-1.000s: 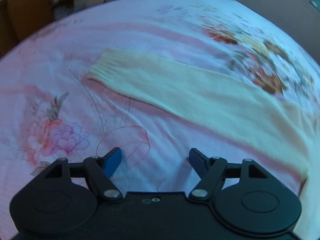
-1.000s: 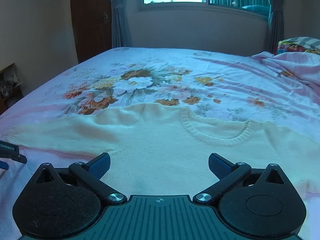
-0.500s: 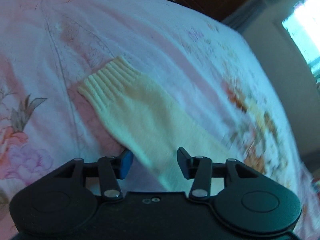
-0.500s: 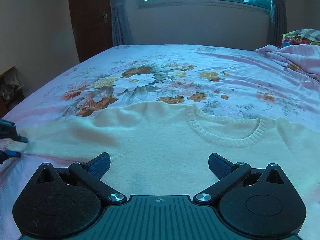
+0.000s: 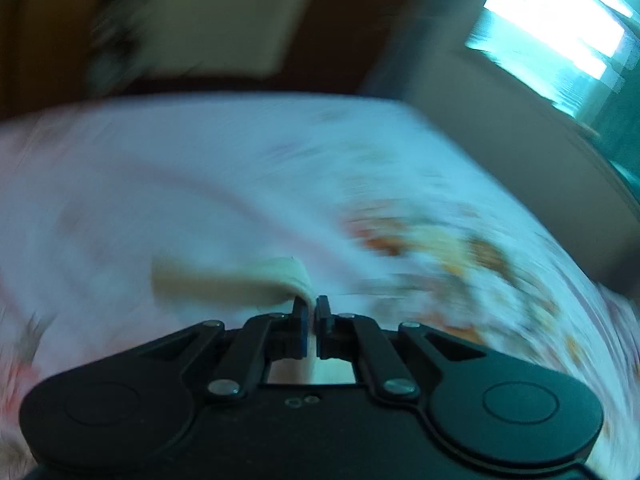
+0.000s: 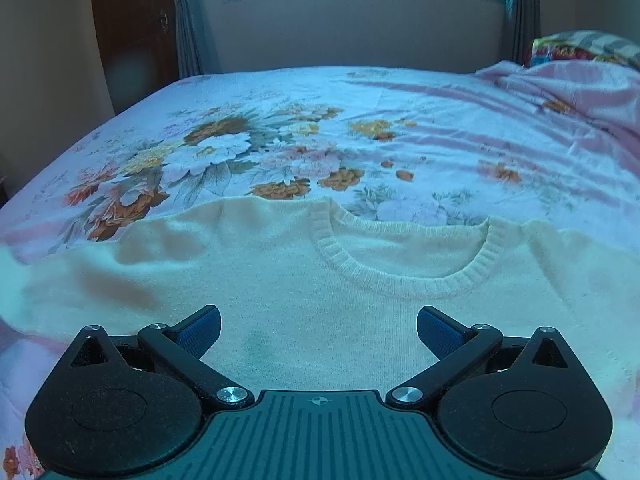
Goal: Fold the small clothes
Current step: 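Fold the held sleeve across the sweater body and open the left gripper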
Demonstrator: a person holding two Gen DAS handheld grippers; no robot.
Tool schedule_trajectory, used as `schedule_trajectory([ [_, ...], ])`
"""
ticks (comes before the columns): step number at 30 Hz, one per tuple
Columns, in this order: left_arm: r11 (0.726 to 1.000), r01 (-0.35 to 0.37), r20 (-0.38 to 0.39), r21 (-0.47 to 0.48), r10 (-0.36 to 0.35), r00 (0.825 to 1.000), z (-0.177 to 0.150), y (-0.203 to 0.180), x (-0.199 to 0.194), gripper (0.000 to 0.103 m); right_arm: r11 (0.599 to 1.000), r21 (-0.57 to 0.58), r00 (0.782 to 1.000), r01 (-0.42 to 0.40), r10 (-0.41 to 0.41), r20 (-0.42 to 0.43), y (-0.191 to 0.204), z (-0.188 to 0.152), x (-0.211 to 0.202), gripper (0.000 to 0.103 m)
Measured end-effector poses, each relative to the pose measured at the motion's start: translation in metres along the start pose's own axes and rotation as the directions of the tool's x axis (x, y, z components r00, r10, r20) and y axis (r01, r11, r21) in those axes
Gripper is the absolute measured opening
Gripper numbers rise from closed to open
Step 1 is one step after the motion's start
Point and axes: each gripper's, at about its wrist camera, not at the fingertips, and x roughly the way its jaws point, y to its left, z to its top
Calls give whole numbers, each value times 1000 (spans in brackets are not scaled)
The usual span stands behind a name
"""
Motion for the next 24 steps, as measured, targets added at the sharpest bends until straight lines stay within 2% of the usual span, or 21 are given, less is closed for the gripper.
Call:
schedule_trajectory([
  [2, 989, 96, 17, 116, -99, 995, -4, -42, -18, 1, 1000, 27, 1000, -8, 8, 6, -7, 1, -4, 103],
  [4, 956, 177, 18, 235, -187, 982, -15, -89, -35, 1, 998, 56, 1000, -9, 8, 7, -15, 1, -9, 103],
  [7, 888, 308, -39, 341, -313, 949, -43, -157, -47, 1, 996, 84, 1000, 5, -6, 13, -33, 1, -18, 103],
  [10, 821, 425, -140, 382, -403, 904, -82, -211, -53, 1, 995, 94, 999, 43, -44, 16, -58, -1, -30, 103],
  [13, 763, 492, -235, 420, -432, 871, -130, -253, -51, 2, 991, 102, 996, 90, -91, 13, -89, -6, -42, 103],
  [15, 735, 525, -349, 429, -402, 847, -160, -274, -34, 3, 987, 109, 993, 116, -118, 9, -110, -11, -49, 103],
  [16, 727, 536, -411, 428, -372, 832, -176, -278, -24, 5, 985, 115, 992, 125, -125, -2, -119, -14, -51, 103],
  [17, 720, 556, -479, 415, -347, 806, -189, -281, -15, 9, 984, 124, 992, 129, -129, -13, -127, -17, -52, 103],
  [18, 722, 564, -510, 401, -335, 792, -195, -281, -11, 12, 983, 130, 992, 129, -127, -25, -133, -19, -54, 103],
  [20, 729, 559, -504, 396, -336, 795, -194, -277, -21, 17, 985, 121, 993, 119, -116, -29, -138, -25, -58, 103],
  [22, 714, 573, -473, 403, -373, 798, -181, -267, -38, 19, 985, 144, 996, 93, -91, -20, -142, -27, -64, 103],
  [23, 705, 565, -444, 429, -380, 811, -174, -264, -47, 21, 985, 155, 997, 78, -77, -15, -143, -27, -67, 103],
  [24, 708, 541, -408, 454, -375, 832, -168, -266, -50, 24, 985, 167, 998, 55, -54, -6, -144, -26, -69, 103],
])
